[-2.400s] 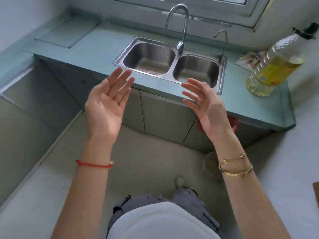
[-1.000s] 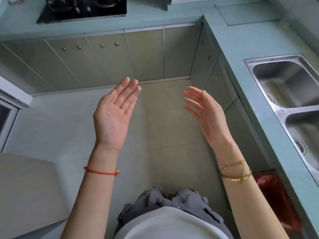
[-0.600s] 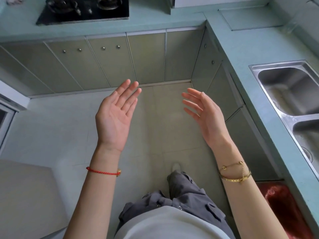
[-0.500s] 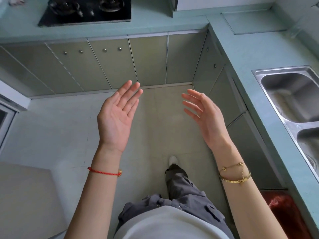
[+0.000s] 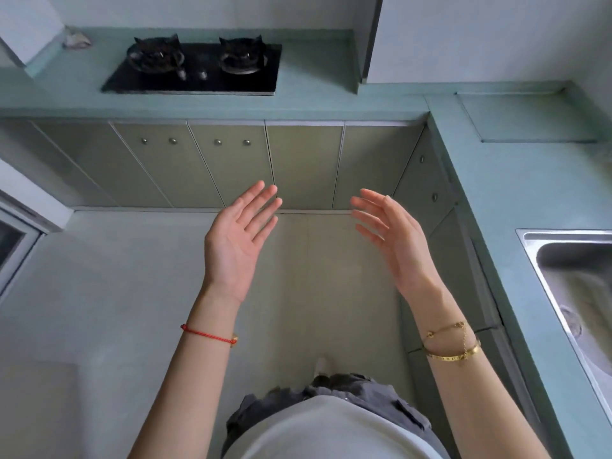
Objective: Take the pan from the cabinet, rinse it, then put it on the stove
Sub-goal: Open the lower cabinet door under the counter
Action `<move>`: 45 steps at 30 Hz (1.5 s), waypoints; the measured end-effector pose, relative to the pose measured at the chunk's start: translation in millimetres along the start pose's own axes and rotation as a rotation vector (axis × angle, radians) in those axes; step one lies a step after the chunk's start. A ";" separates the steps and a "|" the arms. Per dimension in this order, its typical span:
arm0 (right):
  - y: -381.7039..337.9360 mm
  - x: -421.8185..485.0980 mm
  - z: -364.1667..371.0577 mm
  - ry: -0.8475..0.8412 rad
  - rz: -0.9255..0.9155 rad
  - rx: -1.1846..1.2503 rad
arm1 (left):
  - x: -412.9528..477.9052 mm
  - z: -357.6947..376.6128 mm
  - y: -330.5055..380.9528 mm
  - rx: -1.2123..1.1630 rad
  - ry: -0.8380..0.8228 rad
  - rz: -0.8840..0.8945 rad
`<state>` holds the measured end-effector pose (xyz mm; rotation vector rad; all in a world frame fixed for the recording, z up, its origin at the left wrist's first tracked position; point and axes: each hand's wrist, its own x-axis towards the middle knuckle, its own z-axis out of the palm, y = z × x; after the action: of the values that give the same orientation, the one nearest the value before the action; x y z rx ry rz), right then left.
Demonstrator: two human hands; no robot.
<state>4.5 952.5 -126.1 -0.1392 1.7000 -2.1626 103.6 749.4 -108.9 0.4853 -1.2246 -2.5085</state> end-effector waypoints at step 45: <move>60.8 537.2 -45.0 0.160 0.338 -0.207 | 550.7 4.5 -111.7 0.333 0.164 -0.392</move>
<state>-489.9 790.4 -280.0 0.2549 1.8780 -1.7906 -405.4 590.6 -286.5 1.0855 -1.6188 -2.5017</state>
